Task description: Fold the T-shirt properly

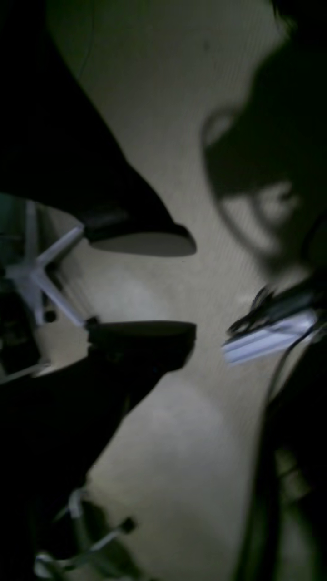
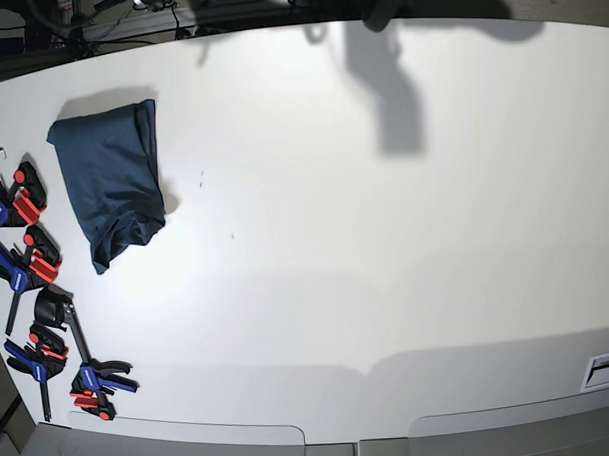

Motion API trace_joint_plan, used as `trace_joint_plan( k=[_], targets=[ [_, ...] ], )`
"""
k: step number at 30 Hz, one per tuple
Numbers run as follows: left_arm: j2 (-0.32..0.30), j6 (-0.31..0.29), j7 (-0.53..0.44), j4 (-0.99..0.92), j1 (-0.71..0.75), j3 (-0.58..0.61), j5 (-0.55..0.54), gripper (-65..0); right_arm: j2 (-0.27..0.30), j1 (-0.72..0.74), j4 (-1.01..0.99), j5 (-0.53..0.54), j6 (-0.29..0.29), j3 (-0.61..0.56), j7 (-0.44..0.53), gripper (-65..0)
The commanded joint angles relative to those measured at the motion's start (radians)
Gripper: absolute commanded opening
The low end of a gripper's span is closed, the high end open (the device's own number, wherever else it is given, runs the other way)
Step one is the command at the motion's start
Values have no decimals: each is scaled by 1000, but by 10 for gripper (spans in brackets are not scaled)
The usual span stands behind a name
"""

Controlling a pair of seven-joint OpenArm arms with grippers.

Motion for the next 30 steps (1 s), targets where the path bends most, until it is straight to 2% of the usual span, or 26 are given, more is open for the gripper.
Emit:
trace_joint_plan(
  k=[1,4,9,12,14,17,21,30],
  targets=[
    [-3,5,-21,-5,11,0,0,-435,3,0,3,2,-28,2,19,-650],
    [-3,40,-95,-40,8,0,0,-435,-19,-1,2,2,-140,2,109,-650],
    [-3,85,-188,-121,-8,0,-3,-435,-73,0,-11,3,-373,2,251,-650],
    [-3,119,-192,-166,-30,0,-3,-435,-103,0,-26,10,-454,2,346,-650],
    [-3,166,-192,-192,-46,0,-3,-441,-121,0,-29,10,-470,2,370,-650],
    [-3,231,-183,-214,-67,0,-4,-536,-141,0,-29,9,-470,2,371,-650],
    [-3,254,-185,-214,-83,0,-23,-632,-161,0,-29,9,-469,2,373,-650],
    [-3,250,-200,-214,-119,0,-211,-646,-216,5,-29,10,-475,2,372,-650]
  ],
)
